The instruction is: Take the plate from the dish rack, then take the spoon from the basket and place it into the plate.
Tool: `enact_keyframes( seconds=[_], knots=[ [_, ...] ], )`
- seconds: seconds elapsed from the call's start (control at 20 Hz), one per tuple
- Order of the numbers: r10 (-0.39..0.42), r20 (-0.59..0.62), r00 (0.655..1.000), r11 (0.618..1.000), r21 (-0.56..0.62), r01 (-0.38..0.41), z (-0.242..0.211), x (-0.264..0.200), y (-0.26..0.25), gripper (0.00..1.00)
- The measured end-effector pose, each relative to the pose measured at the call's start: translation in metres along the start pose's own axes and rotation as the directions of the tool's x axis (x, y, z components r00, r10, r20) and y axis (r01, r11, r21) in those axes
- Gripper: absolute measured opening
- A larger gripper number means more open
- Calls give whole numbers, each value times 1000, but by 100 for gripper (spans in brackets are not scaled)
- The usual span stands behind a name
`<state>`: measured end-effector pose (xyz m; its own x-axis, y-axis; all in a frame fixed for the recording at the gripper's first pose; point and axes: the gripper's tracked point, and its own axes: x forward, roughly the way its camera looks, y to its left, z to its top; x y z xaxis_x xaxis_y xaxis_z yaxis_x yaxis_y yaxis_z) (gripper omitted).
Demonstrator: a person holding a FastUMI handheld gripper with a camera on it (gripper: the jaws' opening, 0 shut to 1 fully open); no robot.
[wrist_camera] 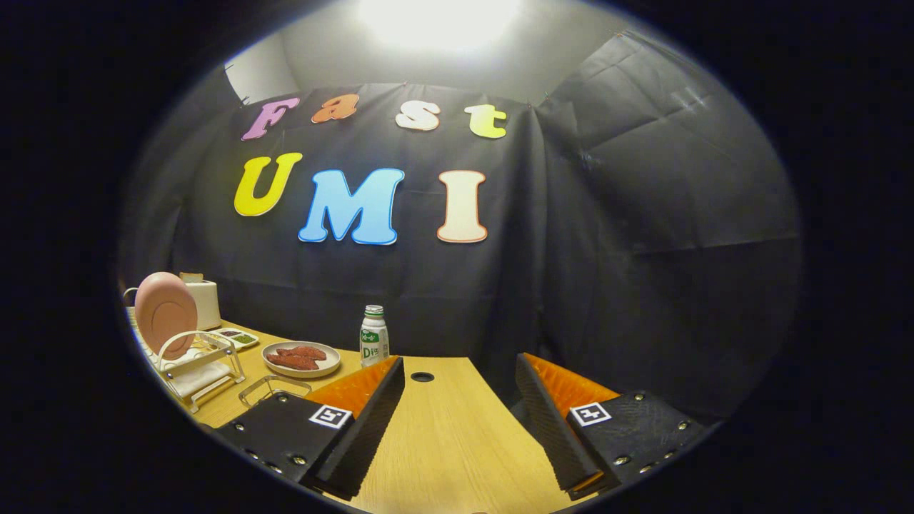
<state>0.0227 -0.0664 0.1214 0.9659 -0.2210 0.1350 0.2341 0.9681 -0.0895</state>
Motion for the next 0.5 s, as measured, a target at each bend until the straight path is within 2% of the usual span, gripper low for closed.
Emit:
enact_keyframes(
  seconds=[0.25,0.5],
  knots=[
    [-9,-28,1000,1000,3,9,53,-50,7,96],
    [-9,-33,999,1000,21,9,105,-84,37,96]
  ],
)
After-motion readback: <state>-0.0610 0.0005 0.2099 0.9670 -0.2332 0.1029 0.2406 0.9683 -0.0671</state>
